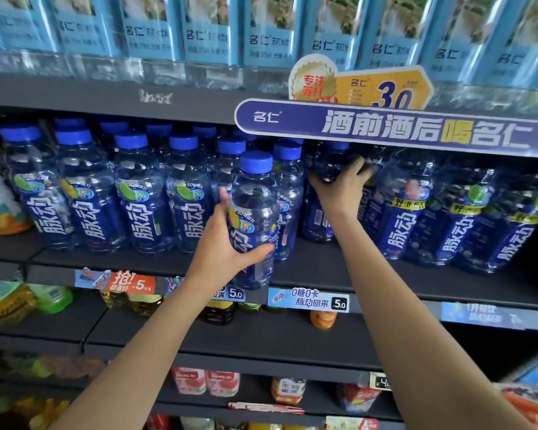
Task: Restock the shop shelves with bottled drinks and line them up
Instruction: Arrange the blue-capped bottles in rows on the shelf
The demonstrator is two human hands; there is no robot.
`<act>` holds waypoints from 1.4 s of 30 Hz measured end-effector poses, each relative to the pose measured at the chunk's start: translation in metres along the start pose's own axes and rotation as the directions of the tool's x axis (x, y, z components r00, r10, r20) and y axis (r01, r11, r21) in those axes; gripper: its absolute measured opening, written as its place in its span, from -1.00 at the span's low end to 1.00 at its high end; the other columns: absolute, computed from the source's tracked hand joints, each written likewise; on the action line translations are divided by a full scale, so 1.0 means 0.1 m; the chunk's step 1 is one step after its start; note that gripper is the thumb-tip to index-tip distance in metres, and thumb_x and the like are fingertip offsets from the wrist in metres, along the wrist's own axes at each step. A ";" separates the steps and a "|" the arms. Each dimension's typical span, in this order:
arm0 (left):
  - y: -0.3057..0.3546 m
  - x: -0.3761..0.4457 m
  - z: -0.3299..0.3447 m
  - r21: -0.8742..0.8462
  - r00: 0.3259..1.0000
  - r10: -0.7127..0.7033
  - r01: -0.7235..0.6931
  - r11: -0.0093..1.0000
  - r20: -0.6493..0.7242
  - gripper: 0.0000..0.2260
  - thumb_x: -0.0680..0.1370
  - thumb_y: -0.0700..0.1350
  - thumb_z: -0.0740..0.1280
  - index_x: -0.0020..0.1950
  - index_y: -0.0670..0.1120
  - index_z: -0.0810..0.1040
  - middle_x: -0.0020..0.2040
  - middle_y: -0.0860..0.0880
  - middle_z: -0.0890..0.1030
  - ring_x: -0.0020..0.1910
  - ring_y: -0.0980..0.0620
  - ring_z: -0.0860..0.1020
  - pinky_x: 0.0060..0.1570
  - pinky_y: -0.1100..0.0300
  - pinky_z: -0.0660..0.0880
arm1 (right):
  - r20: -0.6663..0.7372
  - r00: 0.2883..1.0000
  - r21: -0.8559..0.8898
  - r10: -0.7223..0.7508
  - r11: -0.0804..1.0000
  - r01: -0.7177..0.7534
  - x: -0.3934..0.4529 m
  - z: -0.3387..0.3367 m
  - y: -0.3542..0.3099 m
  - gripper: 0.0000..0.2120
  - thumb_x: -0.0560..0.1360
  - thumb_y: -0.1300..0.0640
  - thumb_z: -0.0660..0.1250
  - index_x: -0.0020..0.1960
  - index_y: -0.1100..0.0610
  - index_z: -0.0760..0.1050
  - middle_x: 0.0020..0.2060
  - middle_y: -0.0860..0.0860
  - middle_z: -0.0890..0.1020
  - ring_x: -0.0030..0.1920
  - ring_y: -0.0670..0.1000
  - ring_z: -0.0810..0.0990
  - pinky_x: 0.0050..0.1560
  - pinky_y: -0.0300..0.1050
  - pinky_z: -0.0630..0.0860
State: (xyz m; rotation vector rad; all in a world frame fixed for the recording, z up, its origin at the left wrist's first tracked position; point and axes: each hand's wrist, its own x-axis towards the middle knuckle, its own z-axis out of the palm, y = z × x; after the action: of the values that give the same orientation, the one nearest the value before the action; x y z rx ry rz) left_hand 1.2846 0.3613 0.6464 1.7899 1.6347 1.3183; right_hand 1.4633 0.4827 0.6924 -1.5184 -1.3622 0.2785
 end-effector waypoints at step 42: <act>0.71 0.07 0.93 0.106 0.986 0.157 -0.162 0.981 0.049 -0.35 0.37 0.08 0.48 0.32 -0.15 0.30 0.21 -0.08 0.48 0.23 -0.03 0.45 0.13 0.16 0.40 | 0.546 0.838 0.211 -0.012 0.970 -0.124 -0.72 -0.72 0.67 -0.48 0.32 0.29 0.50 0.20 0.10 0.37 0.07 0.05 0.60 0.08 0.06 0.58 0.16 0.03 0.51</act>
State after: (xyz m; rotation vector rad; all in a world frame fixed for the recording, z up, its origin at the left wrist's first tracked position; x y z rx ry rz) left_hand 1.4004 0.3778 0.6595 2.0362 1.5984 1.2719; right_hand 1.5317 0.3966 0.6404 -1.3232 -1.6501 0.9405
